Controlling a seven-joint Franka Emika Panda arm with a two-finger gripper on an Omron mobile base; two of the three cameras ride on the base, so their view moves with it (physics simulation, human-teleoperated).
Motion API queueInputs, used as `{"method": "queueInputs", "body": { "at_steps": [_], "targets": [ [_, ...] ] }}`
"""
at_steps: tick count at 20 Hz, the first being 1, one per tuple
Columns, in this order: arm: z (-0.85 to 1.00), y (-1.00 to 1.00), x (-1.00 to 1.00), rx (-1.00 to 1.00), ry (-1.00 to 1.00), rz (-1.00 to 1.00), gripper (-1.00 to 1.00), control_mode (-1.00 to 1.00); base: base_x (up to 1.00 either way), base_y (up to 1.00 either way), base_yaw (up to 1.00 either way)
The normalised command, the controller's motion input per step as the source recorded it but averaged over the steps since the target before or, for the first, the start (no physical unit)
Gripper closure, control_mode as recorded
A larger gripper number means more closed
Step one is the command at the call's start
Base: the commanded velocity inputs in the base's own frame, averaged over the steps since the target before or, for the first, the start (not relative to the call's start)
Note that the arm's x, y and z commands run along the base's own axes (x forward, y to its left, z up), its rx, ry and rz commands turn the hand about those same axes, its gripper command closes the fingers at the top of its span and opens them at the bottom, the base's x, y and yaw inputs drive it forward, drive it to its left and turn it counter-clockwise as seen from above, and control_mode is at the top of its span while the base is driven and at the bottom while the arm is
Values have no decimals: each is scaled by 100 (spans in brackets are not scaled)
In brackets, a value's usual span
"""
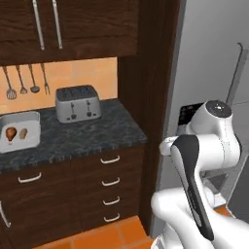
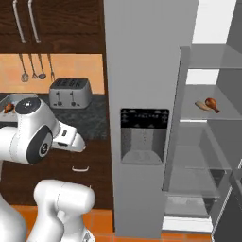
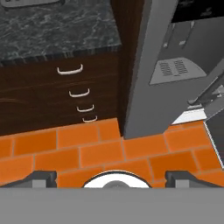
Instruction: Place one sweet potato and one chicken drumstick in each tupperware on the nearby counter, to pack two identical lunches.
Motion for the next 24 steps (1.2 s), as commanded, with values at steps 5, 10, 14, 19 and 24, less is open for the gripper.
{"method": "queueInputs", "body": {
  "at_steps": [5, 10, 14, 19, 24],
  "targets": [
    [0, 0, 0, 0, 0, 0, -100, 100, 0, -100, 2],
    [0, 0, 0, 0, 0, 0, -100, 100, 4, -100, 0],
    [0, 0, 0, 0, 0, 0, -100, 100, 24, -91, 1],
    [0, 0, 0, 0, 0, 0, -100, 100, 38, -54, 1],
    [0, 0, 0, 0, 0, 0, -100, 100, 59, -3, 2]
  ]
}}
